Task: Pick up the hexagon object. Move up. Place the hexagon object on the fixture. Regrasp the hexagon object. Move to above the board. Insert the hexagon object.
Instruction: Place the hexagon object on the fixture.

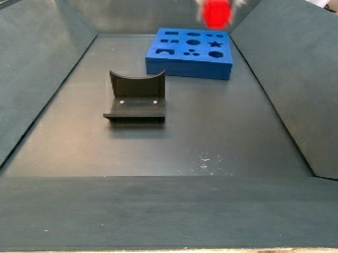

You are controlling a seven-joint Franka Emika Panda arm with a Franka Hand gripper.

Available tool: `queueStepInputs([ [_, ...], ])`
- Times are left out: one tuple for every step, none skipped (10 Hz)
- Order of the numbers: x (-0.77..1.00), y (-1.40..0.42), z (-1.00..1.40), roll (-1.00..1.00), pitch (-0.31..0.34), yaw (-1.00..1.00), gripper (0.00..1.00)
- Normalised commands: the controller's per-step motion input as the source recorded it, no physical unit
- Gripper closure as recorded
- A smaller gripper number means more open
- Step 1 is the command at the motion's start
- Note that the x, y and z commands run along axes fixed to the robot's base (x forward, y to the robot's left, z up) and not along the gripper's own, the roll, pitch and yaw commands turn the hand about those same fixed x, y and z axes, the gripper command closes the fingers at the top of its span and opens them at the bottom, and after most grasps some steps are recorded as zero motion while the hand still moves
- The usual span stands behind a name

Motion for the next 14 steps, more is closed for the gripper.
queueStepInputs([
  [0.43,-1.0,0.34,-0.05,0.078,0.2,1.0],
  [0.43,-1.0,0.32,-0.05,0.095,0.11,1.0],
  [0.33,-0.78,0.23,-0.05,0.113,0.07,1.0],
  [0.21,-0.45,0.11,-0.05,0.124,0.05,1.0],
  [0.16,-0.29,0.08,-0.05,0.121,0.04,1.0],
  [1.0,0.86,-0.4,-1.0,0.176,0.15,1.0],
  [1.0,0.86,-0.4,-1.0,0.178,0.13,1.0],
  [1.0,0.8,-0.34,-1.0,0.167,0.1,1.0],
  [1.0,0.72,-0.27,-1.0,0.168,0.08,1.0],
  [1.0,0.6,-0.2,-1.0,0.211,0.04,1.0],
  [1.0,0.54,-0.18,-1.0,0.223,0.02,1.0],
  [1.0,0.45,-0.14,-1.0,0.239,-0.02,1.0],
  [1.0,0.32,-0.11,-0.82,0.209,-0.06,1.0],
  [1.0,0.25,-0.08,-0.65,0.174,-0.09,1.0],
])
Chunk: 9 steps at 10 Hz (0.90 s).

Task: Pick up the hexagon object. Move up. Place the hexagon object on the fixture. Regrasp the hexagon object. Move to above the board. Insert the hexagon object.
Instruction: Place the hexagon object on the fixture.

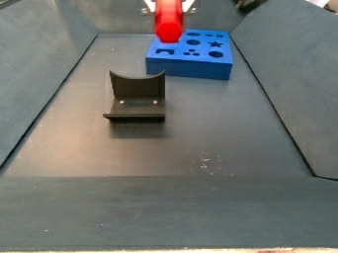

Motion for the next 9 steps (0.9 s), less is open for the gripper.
queueStepInputs([
  [0.98,0.2,-0.06,-0.48,0.144,-0.1,1.0],
  [0.84,0.13,-0.04,-0.28,0.114,-0.11,1.0],
  [0.74,0.08,-0.02,-0.21,0.084,-0.11,1.0],
  [0.62,0.07,-0.01,-0.18,0.072,-0.09,1.0],
  [0.51,0.05,-0.01,-0.17,0.068,-0.08,1.0],
  [0.39,0.04,0.0,-0.15,0.07,-0.07,1.0],
  [0.3,0.03,-0.01,-0.14,0.075,-0.05,1.0],
  [0.19,0.02,0.0,-0.14,0.088,-0.04,1.0],
  [0.14,0.07,-1.0,-1.0,0.078,0.01,1.0],
])
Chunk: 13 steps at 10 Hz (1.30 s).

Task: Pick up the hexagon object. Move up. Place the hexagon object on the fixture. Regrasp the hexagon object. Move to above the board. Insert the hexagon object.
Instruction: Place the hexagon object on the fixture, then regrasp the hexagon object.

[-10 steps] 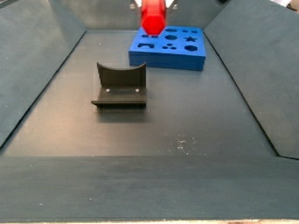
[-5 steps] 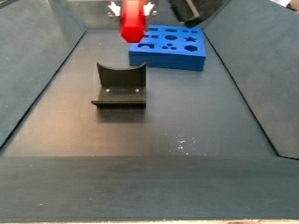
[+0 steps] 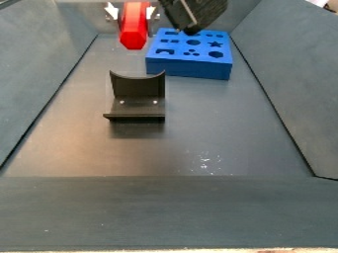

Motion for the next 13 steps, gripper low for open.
queueStepInputs([
  [0.13,0.07,-1.0,-1.0,0.077,0.01,1.0],
  [0.14,0.09,-1.0,-1.0,0.089,-0.03,1.0],
  [0.15,0.09,-1.0,-1.0,0.129,-0.04,1.0],
  [0.16,0.1,-1.0,-1.0,0.153,-0.07,1.0],
  [0.17,0.1,-1.0,-1.0,0.165,-0.09,1.0],
  [0.19,0.11,-1.0,-0.82,0.151,-0.12,1.0],
  [0.2,0.13,-1.0,-0.6,0.127,-0.15,1.0],
  [0.18,0.11,-0.83,-0.44,0.11,-0.16,1.0],
  [0.16,0.1,-0.7,-0.34,0.099,-0.16,1.0],
  [0.12,0.06,-0.43,-0.22,0.057,-0.16,1.0],
  [0.0,0.0,0.0,0.0,0.0,0.0,0.0],
  [0.0,0.0,1.0,-0.03,0.02,0.06,0.0],
  [-0.01,0.0,1.0,-0.02,0.022,0.05,0.0],
])
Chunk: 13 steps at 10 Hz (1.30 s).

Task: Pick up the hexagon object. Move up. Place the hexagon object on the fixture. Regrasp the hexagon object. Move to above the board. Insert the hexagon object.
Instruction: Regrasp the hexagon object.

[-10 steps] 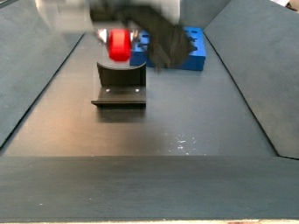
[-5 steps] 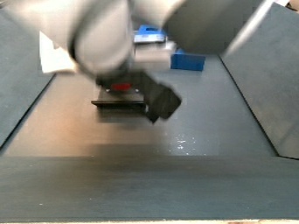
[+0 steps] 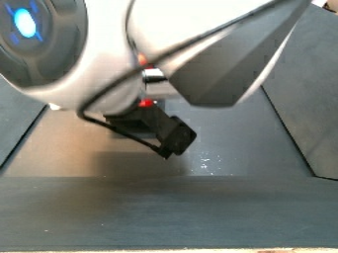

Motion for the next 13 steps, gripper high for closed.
queueStepInputs([
  [-0.02,0.0,1.0,-0.02,0.026,0.05,0.0],
  [-0.03,0.0,1.0,-0.01,0.032,0.04,0.0],
  [-0.03,0.0,1.0,0.0,0.036,0.03,0.0],
  [-0.04,0.01,0.86,0.01,0.047,0.02,0.0],
  [-0.03,0.01,0.73,0.01,0.048,0.01,0.0],
  [-0.03,0.0,0.47,0.02,0.05,0.0,0.0],
  [-0.03,0.0,0.28,0.03,0.05,0.0,0.0],
  [-0.01,-1.0,0.85,1.0,0.042,-0.01,0.0],
  [-0.01,-1.0,0.82,1.0,0.041,-0.01,0.0],
  [-0.03,-1.0,0.79,1.0,0.03,-0.01,0.0],
  [-0.05,-1.0,0.75,1.0,0.022,-0.01,0.0],
  [-0.06,-1.0,0.66,1.0,0.016,-0.01,0.0],
  [-0.06,-1.0,0.6,1.0,0.014,-0.01,0.0],
])
